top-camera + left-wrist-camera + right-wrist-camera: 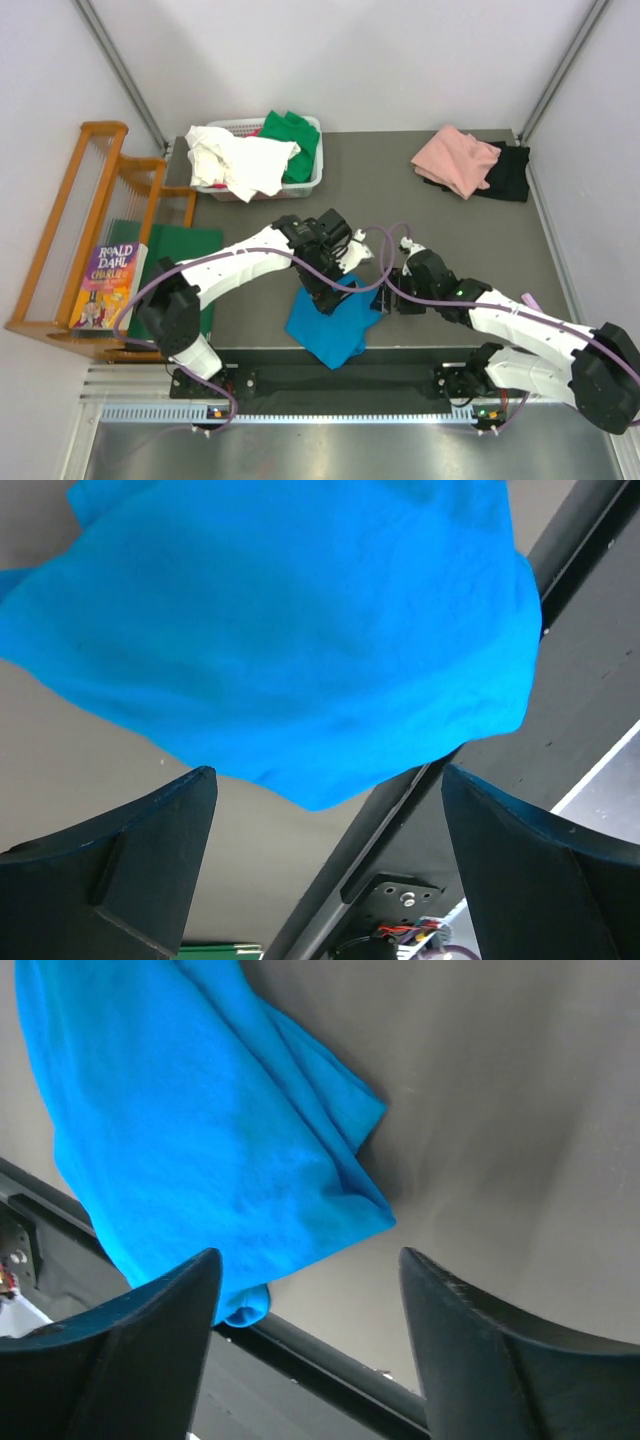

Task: Fold and stack the t-shirts
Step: Flatten the tshirt out

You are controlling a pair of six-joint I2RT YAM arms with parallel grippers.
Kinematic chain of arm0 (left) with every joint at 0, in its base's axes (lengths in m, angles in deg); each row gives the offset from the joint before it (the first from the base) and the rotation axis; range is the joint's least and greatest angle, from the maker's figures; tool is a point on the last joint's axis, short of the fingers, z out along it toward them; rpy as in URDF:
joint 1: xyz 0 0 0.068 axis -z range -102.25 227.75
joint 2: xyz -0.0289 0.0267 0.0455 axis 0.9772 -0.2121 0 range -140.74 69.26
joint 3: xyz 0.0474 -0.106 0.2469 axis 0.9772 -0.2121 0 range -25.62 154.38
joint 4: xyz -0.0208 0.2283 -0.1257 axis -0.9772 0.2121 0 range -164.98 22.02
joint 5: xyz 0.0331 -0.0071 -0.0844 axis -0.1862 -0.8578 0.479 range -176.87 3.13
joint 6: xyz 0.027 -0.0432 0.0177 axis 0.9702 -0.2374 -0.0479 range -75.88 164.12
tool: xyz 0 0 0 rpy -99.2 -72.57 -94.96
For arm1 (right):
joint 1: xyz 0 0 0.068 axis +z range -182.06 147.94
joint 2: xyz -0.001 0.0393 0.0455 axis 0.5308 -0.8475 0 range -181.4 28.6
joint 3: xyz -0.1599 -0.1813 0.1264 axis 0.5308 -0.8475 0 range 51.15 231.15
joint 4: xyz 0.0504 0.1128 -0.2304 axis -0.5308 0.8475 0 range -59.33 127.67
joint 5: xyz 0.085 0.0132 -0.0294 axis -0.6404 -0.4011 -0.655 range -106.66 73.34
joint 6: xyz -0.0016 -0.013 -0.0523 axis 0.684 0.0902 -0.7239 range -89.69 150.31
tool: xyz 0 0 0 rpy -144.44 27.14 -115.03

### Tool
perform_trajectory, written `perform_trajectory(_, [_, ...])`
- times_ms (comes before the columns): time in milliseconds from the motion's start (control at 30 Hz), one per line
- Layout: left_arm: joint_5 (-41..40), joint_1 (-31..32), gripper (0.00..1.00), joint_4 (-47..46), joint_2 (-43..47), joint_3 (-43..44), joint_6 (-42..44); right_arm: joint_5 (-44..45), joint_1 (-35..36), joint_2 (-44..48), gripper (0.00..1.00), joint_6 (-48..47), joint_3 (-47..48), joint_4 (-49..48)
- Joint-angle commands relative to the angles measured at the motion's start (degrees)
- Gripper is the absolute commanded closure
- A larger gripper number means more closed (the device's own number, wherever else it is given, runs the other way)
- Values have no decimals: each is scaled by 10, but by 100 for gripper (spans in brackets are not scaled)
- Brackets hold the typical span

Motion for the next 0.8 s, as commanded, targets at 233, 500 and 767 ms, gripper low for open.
perform_trajectory(233, [27,20,3,24,4,57,-38,56,5,-8,9,11,54,27])
perform_trajectory(500, [7,111,3,5,-42,67,-49,245,-155,133,0,-4,154,177])
perform_trajectory(767, [-44,148,3,-39,-103,86,-96,296,-255,181,0,-38,200,229])
